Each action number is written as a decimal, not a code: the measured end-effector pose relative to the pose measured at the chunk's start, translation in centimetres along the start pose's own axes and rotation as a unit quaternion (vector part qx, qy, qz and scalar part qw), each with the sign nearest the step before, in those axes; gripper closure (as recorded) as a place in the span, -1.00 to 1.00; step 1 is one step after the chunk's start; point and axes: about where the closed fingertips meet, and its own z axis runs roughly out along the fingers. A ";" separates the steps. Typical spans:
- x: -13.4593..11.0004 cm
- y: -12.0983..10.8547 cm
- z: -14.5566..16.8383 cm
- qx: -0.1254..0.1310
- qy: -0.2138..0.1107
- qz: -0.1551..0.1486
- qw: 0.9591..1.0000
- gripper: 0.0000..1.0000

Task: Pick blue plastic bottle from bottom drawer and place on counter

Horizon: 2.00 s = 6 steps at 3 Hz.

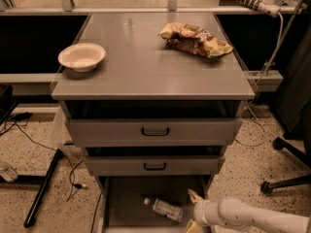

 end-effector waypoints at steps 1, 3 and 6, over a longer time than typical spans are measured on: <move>1.3 0.3 3.4 0.010 -0.033 -0.013 0.999 -1.00; 3.1 -0.2 9.5 0.020 -0.069 -0.025 0.997 -1.00; 4.4 -0.1 14.0 -0.023 -0.072 -0.004 0.997 -0.61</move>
Offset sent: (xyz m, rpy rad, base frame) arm 0.0364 0.0255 -0.1004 0.1279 -0.1506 0.0307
